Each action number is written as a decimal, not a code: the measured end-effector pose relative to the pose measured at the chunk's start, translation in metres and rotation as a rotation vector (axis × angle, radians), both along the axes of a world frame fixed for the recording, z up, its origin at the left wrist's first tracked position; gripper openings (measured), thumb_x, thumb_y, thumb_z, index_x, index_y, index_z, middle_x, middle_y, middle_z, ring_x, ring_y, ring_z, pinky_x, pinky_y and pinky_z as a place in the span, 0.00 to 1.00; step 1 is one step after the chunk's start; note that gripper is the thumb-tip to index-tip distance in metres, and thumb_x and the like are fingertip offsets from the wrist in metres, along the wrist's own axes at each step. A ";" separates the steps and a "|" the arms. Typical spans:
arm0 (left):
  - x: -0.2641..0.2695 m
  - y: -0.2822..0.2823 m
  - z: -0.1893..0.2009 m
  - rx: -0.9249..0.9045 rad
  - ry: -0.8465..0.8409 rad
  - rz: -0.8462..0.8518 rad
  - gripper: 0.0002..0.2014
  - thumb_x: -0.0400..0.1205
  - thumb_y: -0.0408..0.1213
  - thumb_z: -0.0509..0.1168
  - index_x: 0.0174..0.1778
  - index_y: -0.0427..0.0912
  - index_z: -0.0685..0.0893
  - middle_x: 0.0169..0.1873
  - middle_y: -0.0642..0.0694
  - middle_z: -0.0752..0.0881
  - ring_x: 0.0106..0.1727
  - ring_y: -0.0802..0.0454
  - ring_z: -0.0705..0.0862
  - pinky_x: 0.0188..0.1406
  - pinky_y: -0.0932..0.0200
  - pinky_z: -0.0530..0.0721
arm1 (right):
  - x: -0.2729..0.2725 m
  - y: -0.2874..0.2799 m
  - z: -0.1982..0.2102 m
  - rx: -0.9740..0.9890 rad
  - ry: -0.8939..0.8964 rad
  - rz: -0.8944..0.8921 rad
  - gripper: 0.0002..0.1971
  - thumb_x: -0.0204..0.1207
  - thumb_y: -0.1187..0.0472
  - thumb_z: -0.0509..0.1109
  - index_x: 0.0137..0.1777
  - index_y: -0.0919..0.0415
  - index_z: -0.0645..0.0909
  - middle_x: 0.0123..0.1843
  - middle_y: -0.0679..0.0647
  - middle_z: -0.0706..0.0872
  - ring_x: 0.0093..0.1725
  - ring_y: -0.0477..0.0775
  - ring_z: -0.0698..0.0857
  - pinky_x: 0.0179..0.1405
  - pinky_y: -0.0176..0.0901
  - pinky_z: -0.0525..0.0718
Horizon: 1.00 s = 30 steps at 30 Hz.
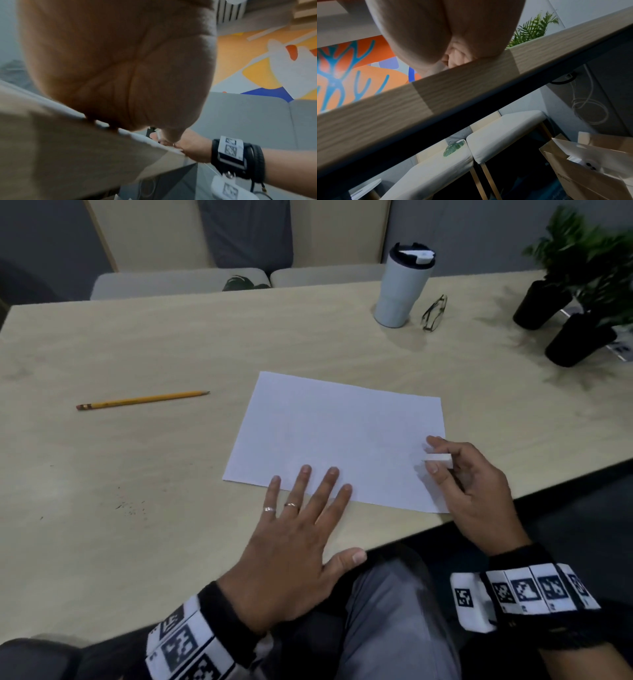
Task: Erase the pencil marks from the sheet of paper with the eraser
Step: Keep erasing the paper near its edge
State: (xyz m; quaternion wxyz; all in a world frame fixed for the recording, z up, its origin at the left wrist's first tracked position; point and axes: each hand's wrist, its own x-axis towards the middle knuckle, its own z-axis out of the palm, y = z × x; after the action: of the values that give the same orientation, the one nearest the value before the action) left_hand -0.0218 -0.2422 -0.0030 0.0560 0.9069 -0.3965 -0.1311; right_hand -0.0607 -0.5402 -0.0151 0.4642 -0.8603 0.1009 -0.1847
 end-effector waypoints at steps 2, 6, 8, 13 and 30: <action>0.000 0.002 -0.008 -0.033 -0.026 0.003 0.41 0.89 0.74 0.35 0.95 0.54 0.45 0.93 0.53 0.38 0.93 0.43 0.33 0.88 0.31 0.40 | -0.004 0.000 0.007 -0.104 -0.072 -0.096 0.07 0.86 0.60 0.76 0.61 0.50 0.87 0.59 0.48 0.91 0.56 0.53 0.89 0.57 0.35 0.87; 0.003 0.005 -0.013 -0.084 -0.039 -0.003 0.40 0.91 0.71 0.39 0.94 0.50 0.59 0.94 0.50 0.49 0.94 0.40 0.43 0.89 0.31 0.48 | -0.009 -0.002 0.016 -0.124 -0.048 -0.139 0.06 0.85 0.60 0.78 0.59 0.52 0.89 0.53 0.41 0.89 0.46 0.47 0.86 0.44 0.47 0.87; 0.003 0.005 -0.014 -0.085 -0.041 0.017 0.39 0.91 0.70 0.41 0.92 0.50 0.63 0.94 0.49 0.53 0.94 0.38 0.48 0.89 0.29 0.51 | -0.008 -0.003 0.009 -0.186 0.004 -0.076 0.07 0.85 0.58 0.77 0.61 0.54 0.89 0.54 0.43 0.91 0.50 0.43 0.89 0.50 0.43 0.88; 0.004 0.004 -0.013 -0.104 -0.047 0.034 0.37 0.91 0.71 0.43 0.92 0.55 0.63 0.92 0.47 0.60 0.92 0.34 0.56 0.88 0.26 0.54 | 0.001 -0.003 0.000 -0.150 0.108 -0.038 0.09 0.87 0.53 0.75 0.64 0.49 0.88 0.52 0.50 0.93 0.53 0.55 0.92 0.51 0.56 0.92; -0.008 -0.012 -0.006 -0.231 -0.027 0.062 0.32 0.92 0.66 0.46 0.88 0.56 0.70 0.85 0.49 0.71 0.80 0.37 0.71 0.85 0.37 0.64 | -0.004 0.007 -0.005 -0.407 0.027 -0.102 0.10 0.86 0.60 0.77 0.65 0.58 0.87 0.60 0.46 0.91 0.58 0.54 0.90 0.61 0.60 0.89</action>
State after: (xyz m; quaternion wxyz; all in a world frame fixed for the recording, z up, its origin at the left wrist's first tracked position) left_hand -0.0293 -0.2537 -0.0087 0.1587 0.9080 -0.3813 -0.0705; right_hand -0.0650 -0.5336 -0.0202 0.2693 -0.9326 0.1112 -0.2131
